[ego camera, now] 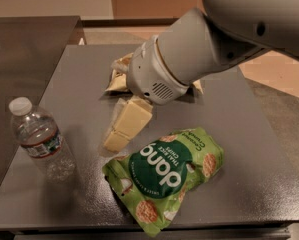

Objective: Pick water bottle

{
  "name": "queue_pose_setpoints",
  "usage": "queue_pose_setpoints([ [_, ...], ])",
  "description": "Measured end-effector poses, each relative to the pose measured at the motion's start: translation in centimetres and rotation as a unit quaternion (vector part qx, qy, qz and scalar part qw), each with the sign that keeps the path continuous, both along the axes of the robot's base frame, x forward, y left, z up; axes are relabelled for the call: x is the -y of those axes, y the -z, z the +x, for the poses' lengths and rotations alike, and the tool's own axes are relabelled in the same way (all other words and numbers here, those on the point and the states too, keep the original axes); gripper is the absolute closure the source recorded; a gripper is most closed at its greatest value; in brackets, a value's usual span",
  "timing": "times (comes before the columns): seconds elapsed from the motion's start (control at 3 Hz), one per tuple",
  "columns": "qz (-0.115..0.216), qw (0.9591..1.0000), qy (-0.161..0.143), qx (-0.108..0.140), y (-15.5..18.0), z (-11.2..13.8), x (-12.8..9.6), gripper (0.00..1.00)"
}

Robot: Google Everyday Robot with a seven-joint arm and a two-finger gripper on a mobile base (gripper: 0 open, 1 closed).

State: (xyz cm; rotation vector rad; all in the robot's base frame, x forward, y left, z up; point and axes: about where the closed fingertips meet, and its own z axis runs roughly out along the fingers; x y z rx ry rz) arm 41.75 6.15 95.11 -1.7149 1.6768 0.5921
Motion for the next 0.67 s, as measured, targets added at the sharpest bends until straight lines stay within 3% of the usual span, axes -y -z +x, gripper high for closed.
queue_pose_setpoints([
  [0.67,0.034,0.9988,-0.034,-0.012,0.8,-4.3,-5.9,0.00],
])
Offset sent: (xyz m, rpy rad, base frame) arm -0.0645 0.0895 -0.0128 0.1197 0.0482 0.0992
